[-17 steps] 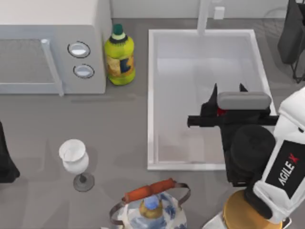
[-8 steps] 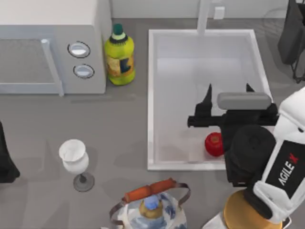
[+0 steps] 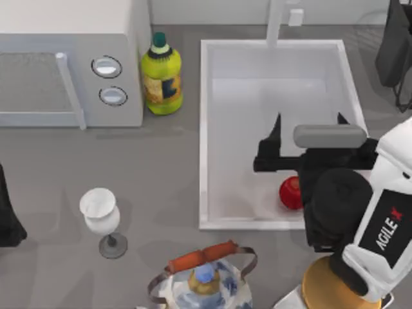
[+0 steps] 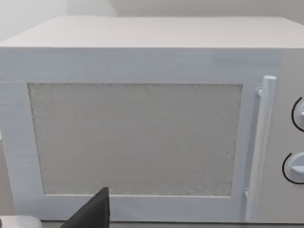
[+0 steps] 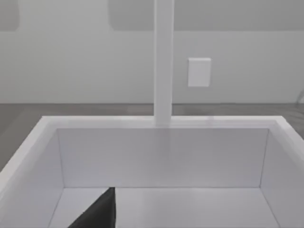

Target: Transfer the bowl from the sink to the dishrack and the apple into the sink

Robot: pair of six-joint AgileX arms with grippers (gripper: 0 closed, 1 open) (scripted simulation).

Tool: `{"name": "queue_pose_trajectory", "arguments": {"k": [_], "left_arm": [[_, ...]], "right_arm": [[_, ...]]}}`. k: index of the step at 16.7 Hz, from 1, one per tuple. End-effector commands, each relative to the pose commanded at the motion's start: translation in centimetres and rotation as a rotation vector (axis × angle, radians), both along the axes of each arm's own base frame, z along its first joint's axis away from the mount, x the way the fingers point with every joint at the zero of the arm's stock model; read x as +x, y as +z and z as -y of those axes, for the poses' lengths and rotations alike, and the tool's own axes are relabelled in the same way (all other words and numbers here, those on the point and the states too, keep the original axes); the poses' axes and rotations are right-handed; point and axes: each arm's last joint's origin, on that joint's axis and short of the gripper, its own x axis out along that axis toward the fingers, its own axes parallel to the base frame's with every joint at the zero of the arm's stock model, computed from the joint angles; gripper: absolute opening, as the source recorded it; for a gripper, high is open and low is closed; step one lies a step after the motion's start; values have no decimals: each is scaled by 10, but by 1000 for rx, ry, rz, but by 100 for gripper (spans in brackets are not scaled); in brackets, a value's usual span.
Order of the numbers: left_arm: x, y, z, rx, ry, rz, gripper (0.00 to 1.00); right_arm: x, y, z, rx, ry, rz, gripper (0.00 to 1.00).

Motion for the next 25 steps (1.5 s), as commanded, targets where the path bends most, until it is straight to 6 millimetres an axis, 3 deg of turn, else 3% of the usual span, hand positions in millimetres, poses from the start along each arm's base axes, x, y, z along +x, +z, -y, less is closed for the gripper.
{"name": "queue_pose_trajectory", "arguments": {"k": [5, 10, 13, 16, 20, 25], "left_arm": [[0, 0, 0, 0, 0, 0, 100], [0, 0, 0, 0, 0, 0, 100], [0, 0, 0, 0, 0, 0, 100], [0, 0, 0, 0, 0, 0, 100], [0, 0, 0, 0, 0, 0, 100], [0, 0, 0, 0, 0, 0, 100]], "right_arm": [[5, 19, 12, 9, -19, -9, 100], [3, 79, 62, 40, -98, -19, 100], [-19, 120, 102, 61, -141, -8, 100], [-57, 146, 139, 71, -154, 9, 100], [-114, 149, 170, 64, -127, 27, 100], [-155, 122, 183, 30, -53, 23, 100]]}}
